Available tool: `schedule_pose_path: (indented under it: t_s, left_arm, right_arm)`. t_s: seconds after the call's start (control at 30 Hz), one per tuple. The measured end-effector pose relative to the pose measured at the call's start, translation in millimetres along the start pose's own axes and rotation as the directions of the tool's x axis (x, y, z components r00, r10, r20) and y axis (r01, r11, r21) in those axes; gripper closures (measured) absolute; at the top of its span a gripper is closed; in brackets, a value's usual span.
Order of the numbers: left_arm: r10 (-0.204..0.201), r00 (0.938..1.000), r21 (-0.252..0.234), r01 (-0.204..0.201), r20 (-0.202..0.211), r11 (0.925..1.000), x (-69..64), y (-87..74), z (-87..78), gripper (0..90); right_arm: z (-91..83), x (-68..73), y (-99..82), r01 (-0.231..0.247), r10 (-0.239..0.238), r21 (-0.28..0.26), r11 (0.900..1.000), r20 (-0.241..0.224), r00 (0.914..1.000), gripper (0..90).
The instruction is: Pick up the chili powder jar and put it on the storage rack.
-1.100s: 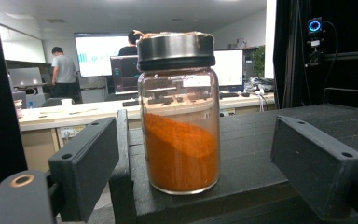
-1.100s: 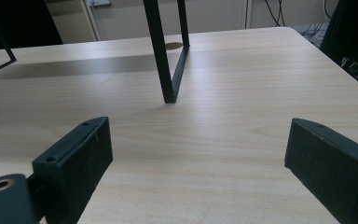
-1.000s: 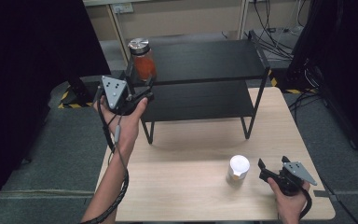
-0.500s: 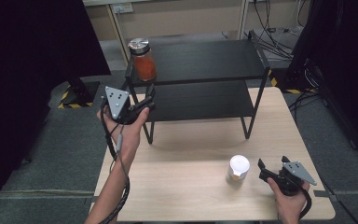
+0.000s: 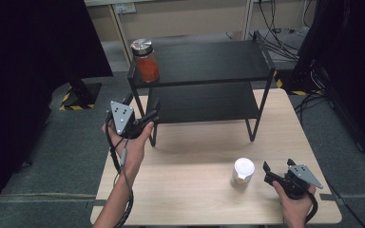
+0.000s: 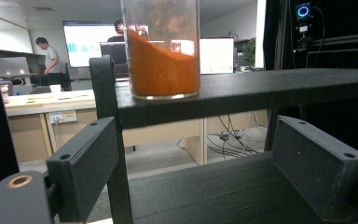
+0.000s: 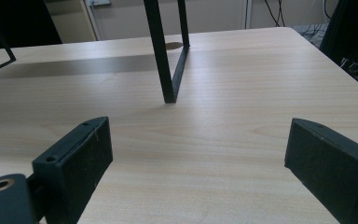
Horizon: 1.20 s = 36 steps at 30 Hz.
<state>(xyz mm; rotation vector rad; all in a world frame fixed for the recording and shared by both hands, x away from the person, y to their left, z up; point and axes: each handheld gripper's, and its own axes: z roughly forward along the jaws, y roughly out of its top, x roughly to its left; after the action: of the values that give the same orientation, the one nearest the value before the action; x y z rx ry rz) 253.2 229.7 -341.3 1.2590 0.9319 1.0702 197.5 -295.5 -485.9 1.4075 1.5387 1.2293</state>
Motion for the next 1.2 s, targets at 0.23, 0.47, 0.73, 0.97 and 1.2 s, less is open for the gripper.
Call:
schedule_pose_path:
  t_s: [0.23,0.47,0.73,0.97,1.2]
  left_arm:
    - [0.001,1.0,0.008,-0.001,0.004,1.0,0.3,-7.5,-3.4,13.7]
    - [-0.002,1.0,0.03,0.002,0.007,0.9995,-1.4,-20.7,-7.2,13.7]
    - [-0.008,0.9998,0.047,0.007,0.016,0.9989,-3.0,-36.2,-12.9,13.7]
    - [-0.016,0.9997,0.065,0.015,0.018,0.9978,-5.3,-48.6,-18.0,13.7]
    - [-0.02,0.9996,0.079,0.018,0.021,0.9967,-8.2,-58.3,-21.9,13.7]
  right_arm:
    - [0.1,0.3,0.1,0.001,-0.001,0.001,1.0,0.0,1.0,7.6]
    - [-0.1,0.2,-0.2,0.0,0.0,0.0,1.0,-0.001,1.0,7.6]
    - [0.0,0.5,-0.1,0.001,-0.001,0.0,1.0,0.0,1.0,7.6]
    - [-0.1,0.5,-0.3,0.001,-0.001,-0.001,1.0,0.0,1.0,7.6]
    - [-0.2,0.7,-0.4,0.002,-0.002,-0.001,1.0,0.0,1.0,7.6]
